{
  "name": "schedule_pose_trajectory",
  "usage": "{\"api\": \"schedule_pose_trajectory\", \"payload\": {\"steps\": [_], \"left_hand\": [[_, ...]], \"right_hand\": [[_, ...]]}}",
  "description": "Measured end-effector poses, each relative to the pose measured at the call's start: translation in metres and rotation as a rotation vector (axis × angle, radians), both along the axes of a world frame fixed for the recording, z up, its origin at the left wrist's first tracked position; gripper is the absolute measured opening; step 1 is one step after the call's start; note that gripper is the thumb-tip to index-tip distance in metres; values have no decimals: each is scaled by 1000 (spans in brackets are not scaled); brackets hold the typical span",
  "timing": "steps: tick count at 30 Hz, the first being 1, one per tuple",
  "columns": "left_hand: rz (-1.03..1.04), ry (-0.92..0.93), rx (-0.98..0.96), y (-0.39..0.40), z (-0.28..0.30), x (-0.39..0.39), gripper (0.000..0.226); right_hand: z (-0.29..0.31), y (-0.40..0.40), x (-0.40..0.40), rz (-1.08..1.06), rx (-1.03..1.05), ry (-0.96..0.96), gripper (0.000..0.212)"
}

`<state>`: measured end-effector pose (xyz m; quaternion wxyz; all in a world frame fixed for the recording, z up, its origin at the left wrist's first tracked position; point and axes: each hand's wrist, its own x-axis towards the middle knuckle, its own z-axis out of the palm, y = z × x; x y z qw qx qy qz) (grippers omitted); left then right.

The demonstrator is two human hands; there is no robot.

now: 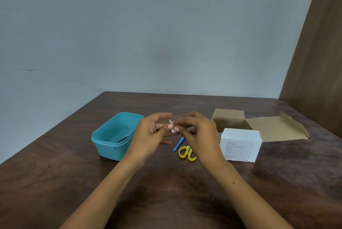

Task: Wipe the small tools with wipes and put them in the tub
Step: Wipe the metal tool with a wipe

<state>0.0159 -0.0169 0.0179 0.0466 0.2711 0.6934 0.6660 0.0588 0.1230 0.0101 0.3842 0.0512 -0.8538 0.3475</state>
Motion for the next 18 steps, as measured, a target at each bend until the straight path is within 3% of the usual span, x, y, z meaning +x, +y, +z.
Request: {"api": "schedule_pose_trajectory", "payload": {"steps": [7,14,18], "left_hand": [[58,77,-3,-3,4,0,35],[12,-81,56,0,6,3,35],[-55,-91,-10,1,3,3,40]], "right_hand": [[4,3,-2,47,27,-185,10],[6,4,-2,143,-261,-295,15],[6,1,-3,188,-559,-269,19]]}}
